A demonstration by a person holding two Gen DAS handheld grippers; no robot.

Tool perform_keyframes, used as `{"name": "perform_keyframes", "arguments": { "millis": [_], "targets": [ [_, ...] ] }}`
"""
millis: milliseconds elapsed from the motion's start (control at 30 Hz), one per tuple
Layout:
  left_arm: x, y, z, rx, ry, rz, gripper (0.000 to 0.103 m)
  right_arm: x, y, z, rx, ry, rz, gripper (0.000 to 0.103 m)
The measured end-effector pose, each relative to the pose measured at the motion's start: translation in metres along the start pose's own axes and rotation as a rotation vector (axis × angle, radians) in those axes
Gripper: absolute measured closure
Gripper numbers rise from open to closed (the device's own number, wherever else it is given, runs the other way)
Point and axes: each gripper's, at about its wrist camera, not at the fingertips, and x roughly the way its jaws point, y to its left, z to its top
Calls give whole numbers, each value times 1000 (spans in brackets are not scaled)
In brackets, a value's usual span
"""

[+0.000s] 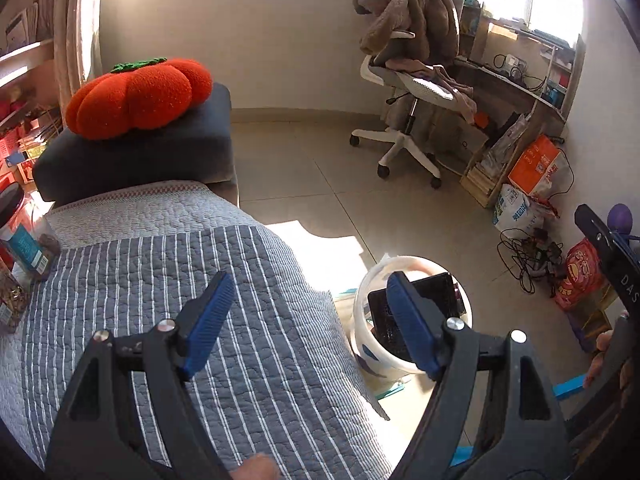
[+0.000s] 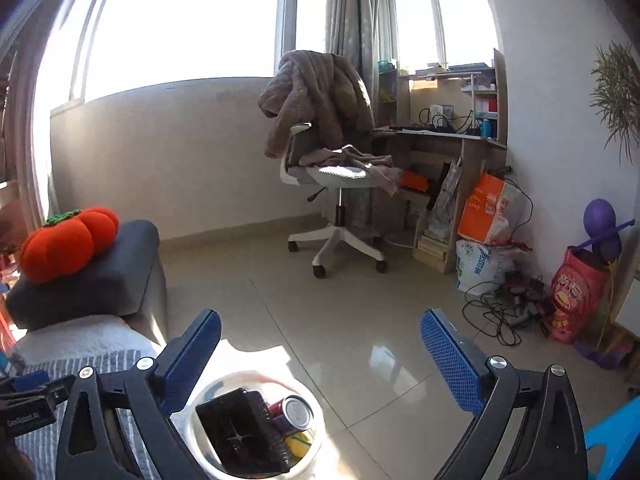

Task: Collect trash

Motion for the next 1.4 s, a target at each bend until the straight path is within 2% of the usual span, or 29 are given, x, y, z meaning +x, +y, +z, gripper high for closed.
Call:
{"name": "perform_keyframes", "arguments": {
  "millis": [33, 67, 133, 167, 200, 267, 400, 467, 533, 633, 767, 967, 1400],
  "targets": [
    [-21, -1, 1, 17, -99, 30, 5, -10, 4, 1, 12, -15, 10, 0],
    [-42, 1, -1, 23, -198, 47, 1, -21, 8, 0, 25, -28, 19, 0],
    [-74, 7, -10, 13, -363, 56, 0, -46, 14, -6, 55, -66, 25, 0],
    [-81, 11, -13, 8, -393, 56, 0, -57, 20, -12, 55, -73, 17, 0],
    [-85, 14, -17, 11, -386, 51, 0, -64, 26, -18, 44, -67, 10, 0],
    [-82, 22, -24, 17, -307, 30, 0, -73, 39, -31, 5, -25, 9, 0],
    [-68, 36, -51, -13, -181, 8, 0, -88, 64, -59, -36, 55, 75, 0],
    [-65, 45, -65, -24, -149, 31, 0, -100, 76, -70, -57, 44, 96, 0],
    [-67, 57, -78, -56, -136, 58, 0, -108, 85, -84, -95, 11, 76, 0],
    [-60, 66, -83, -76, -72, 51, 0, -111, 94, -103, -137, -5, 57, 0],
    [-57, 60, -89, -49, -54, 50, 0, -109, 108, -115, -187, 11, 73, 0],
    [-56, 53, -99, -18, -42, 74, 0, -104, 107, -120, -179, 33, 83, 0],
    [-49, 62, -100, -66, 12, 58, 1, -102, 111, -122, -191, 38, 92, 0]
  ]
}}
